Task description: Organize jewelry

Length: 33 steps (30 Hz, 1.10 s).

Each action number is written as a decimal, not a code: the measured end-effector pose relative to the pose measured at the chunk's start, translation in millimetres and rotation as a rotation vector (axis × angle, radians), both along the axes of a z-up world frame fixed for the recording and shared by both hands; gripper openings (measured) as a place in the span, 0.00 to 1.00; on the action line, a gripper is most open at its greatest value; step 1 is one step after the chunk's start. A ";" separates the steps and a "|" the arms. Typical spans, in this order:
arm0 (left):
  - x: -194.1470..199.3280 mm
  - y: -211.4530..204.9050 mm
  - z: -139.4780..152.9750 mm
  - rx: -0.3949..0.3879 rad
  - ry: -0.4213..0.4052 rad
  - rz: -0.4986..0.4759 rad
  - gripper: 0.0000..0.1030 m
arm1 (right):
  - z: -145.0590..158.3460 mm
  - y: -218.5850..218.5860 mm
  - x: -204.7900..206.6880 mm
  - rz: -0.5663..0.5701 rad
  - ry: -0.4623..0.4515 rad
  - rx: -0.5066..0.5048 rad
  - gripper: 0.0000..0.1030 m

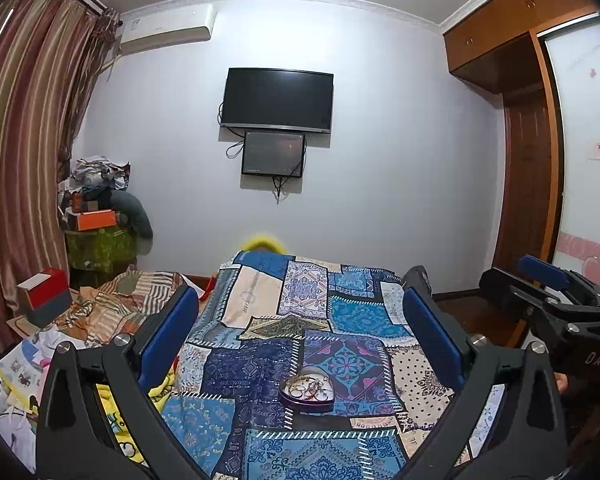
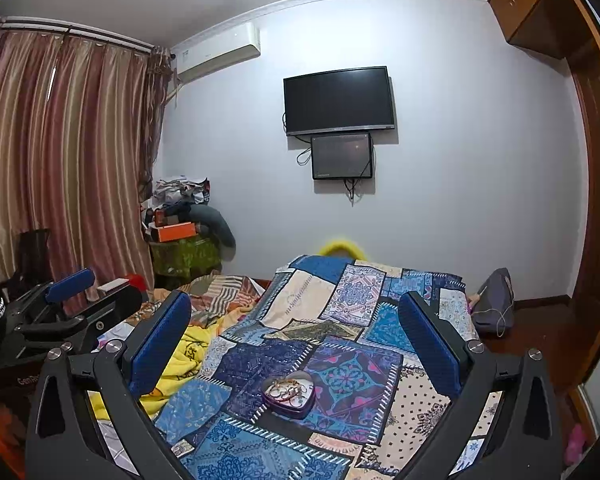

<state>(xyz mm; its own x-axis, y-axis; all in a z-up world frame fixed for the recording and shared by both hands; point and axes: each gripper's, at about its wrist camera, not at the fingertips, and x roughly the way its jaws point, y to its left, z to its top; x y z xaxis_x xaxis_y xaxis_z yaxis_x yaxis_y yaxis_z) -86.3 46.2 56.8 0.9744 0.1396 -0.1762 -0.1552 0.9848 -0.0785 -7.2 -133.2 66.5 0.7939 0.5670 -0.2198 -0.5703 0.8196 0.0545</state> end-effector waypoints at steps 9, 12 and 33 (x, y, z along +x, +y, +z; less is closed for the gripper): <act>3.1 2.0 -0.5 -0.010 0.008 -0.002 0.99 | 1.2 -1.8 1.0 -0.001 0.009 -0.004 1.00; 3.2 3.8 -0.9 -0.024 0.011 -0.016 0.99 | 1.2 -2.2 2.9 0.002 0.013 -0.005 1.00; 8.2 0.4 -4.7 -0.010 0.024 -0.041 0.99 | 0.9 -3.0 3.3 0.002 0.022 -0.004 1.00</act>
